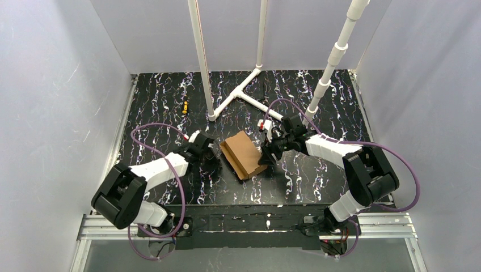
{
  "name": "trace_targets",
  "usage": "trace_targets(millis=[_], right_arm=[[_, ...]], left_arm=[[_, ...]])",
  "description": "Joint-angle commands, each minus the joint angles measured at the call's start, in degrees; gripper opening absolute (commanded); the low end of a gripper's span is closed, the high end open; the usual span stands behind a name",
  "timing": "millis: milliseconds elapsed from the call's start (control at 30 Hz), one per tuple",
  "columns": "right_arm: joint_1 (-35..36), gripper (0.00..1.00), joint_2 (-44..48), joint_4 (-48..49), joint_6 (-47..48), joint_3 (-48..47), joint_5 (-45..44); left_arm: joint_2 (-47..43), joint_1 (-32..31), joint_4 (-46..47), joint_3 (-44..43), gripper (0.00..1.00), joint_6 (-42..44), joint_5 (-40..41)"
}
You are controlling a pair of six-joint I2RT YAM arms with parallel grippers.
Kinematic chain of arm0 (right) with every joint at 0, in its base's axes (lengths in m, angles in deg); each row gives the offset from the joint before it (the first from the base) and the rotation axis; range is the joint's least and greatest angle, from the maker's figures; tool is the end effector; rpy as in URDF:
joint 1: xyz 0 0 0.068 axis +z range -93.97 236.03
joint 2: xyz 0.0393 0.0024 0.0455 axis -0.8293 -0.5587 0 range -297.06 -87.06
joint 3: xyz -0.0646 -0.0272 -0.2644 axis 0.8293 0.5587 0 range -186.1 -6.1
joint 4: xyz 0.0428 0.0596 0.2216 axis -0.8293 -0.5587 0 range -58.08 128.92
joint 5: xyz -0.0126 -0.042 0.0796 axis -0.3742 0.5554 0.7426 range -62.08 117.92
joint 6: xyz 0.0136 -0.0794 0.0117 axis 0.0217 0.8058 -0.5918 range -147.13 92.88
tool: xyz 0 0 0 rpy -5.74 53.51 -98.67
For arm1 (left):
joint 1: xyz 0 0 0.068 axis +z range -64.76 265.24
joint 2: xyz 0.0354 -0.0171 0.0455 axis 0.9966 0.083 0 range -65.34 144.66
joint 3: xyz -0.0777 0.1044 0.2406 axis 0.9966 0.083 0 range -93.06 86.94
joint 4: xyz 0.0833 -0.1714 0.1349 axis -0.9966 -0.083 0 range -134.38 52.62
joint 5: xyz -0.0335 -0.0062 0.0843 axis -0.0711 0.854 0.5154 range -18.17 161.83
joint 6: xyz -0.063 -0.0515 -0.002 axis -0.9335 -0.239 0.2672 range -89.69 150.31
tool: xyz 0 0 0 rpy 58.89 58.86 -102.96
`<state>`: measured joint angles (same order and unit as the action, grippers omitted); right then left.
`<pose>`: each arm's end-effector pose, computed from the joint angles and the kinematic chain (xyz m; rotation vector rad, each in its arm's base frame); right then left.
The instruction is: Fold the paper box
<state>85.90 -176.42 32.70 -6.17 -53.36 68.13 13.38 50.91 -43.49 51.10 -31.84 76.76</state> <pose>0.2389 0.1898 0.1832 -1.2877 1.9570 0.9153 0.2191 -0.1423 0.1620 -0.6481 2.4467 -0.6335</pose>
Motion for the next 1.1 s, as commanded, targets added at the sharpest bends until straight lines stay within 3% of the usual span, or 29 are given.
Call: trace_targets(millis=[0, 233, 600, 833, 1067], right_arm=[[0.46, 0.61, -1.49, -1.25, 0.93, -0.98, -2.68], [0.5, 0.61, -1.44, -1.34, 0.93, -1.07, -2.61], [0.54, 0.61, -2.44, -1.8, 1.11, -1.34, -2.2], [0.54, 0.61, -2.83, -1.6, 0.72, -1.5, -2.67], [0.24, 0.63, -2.5, -1.6, 0.26, -1.91, -2.0]], left_arm=[[4.01, 4.36, -1.35, -1.45, 0.14, 2.45, -0.23], [13.65, 8.88, 9.67, -5.47, 0.13, 4.86, -12.38], [20.43, 8.84, 10.79, -13.01, 0.11, 3.35, -18.93], [17.65, 8.92, 11.7, -11.06, 0.13, 6.6, -17.64], [7.95, 8.93, 8.76, -3.3, 0.18, 13.73, -13.44]])
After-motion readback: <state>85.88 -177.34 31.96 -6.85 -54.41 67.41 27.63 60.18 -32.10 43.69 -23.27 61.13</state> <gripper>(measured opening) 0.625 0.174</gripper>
